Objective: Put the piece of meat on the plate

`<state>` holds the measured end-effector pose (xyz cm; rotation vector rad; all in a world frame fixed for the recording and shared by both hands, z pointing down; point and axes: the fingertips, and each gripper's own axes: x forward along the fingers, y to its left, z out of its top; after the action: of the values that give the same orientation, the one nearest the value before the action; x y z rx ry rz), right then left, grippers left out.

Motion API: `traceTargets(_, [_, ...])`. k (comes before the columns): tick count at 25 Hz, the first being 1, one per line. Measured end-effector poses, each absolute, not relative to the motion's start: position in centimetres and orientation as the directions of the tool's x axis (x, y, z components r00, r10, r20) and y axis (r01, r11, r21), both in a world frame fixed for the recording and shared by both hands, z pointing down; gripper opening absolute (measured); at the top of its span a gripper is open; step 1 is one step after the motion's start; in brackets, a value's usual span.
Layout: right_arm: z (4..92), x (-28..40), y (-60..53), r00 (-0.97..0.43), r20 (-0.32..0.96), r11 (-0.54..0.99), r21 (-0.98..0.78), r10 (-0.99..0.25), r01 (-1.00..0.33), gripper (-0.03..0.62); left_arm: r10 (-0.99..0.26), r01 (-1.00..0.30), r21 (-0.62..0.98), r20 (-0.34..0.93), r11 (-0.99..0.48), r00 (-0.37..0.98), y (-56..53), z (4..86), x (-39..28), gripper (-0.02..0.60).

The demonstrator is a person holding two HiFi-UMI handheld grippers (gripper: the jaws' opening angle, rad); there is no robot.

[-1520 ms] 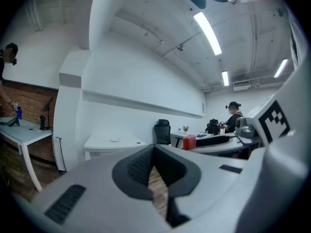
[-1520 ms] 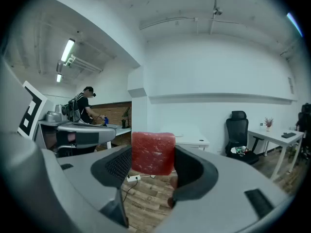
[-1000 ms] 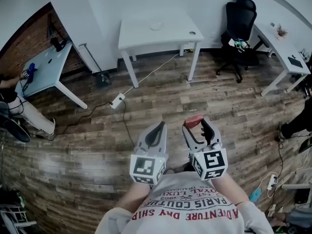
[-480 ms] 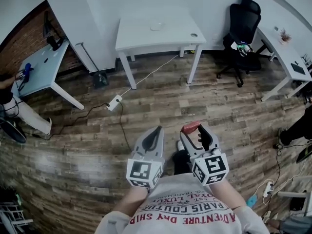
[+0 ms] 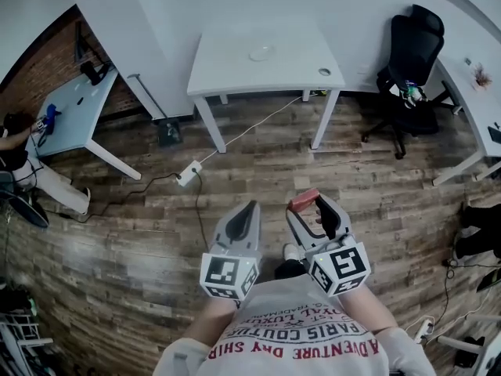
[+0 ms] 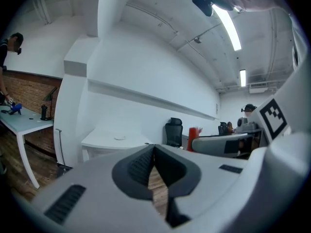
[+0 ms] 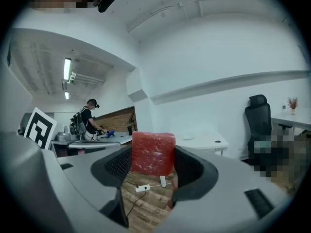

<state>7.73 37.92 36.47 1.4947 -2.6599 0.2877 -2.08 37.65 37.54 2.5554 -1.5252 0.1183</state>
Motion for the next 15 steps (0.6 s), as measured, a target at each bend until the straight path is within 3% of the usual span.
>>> traceTargets(15, [38.6, 15.9, 23.1, -0.600, 0.234, 0.579, -0.156, -0.765, -0.800, 0.276, -0.883, -0.898, 0.095, 0.168, -0.429, 0.439, 23.5, 37.2, 7.1, 0.006])
